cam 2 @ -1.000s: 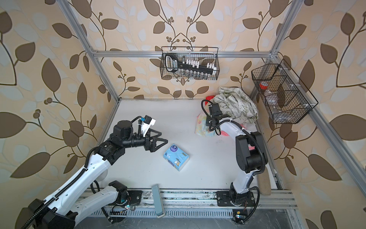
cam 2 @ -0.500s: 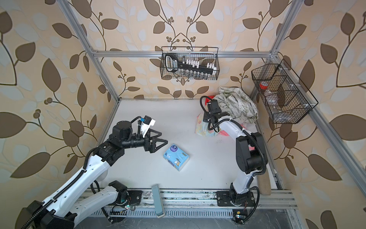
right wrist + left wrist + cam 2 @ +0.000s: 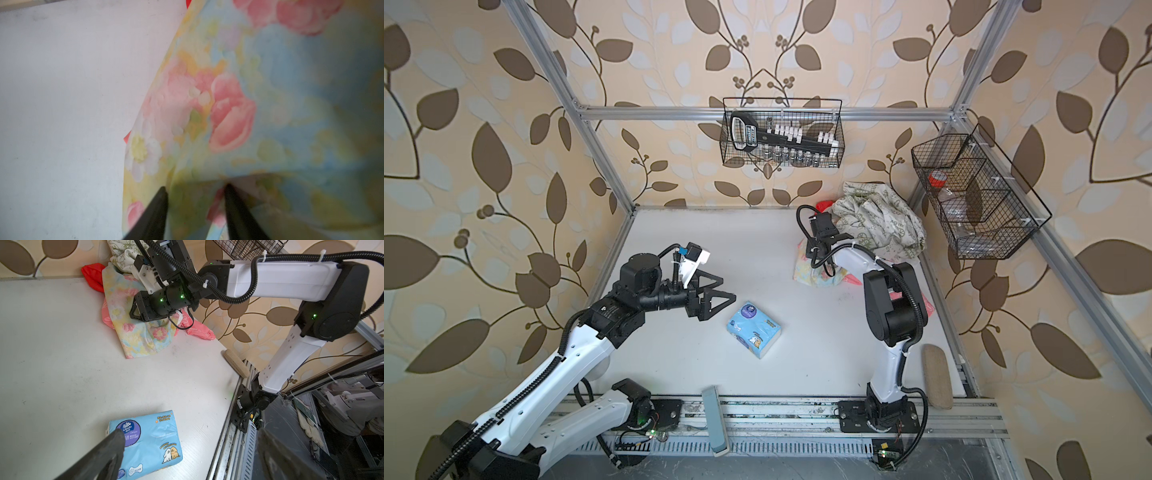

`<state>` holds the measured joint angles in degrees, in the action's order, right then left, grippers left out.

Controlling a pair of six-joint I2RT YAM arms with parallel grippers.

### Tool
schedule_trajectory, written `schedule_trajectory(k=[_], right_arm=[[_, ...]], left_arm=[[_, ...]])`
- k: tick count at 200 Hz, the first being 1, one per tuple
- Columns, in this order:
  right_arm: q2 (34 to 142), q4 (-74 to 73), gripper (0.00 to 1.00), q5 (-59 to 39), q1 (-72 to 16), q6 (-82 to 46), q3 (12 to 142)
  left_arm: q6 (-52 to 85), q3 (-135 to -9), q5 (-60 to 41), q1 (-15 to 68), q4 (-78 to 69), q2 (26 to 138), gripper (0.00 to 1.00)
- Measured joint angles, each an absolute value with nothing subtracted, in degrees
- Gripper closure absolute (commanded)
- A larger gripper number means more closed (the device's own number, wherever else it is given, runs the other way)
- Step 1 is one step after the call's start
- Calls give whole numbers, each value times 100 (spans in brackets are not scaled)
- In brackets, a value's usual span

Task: Pick out a specific cloth from the pile
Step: 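Close the right gripper on the pastel floral cloth edge in the pile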

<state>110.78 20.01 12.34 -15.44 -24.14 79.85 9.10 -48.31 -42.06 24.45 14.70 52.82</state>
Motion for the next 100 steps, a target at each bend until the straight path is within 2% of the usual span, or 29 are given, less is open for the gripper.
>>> schedule_trajectory(k=[28, 61, 100], right_arm=[[11076, 2014, 100, 1282, -1562, -2392, 7988], [10936, 2097, 100, 1332, -1610, -2392, 7988], [10252, 2324, 100, 1332, -1675, -2281, 8031]], left_arm=[[904, -4831, -4206, 2447, 1472, 5245, 1], [899, -4831, -4202, 2484, 1472, 5164, 1], [899, -4831, -4198, 2523, 1472, 5094, 1]])
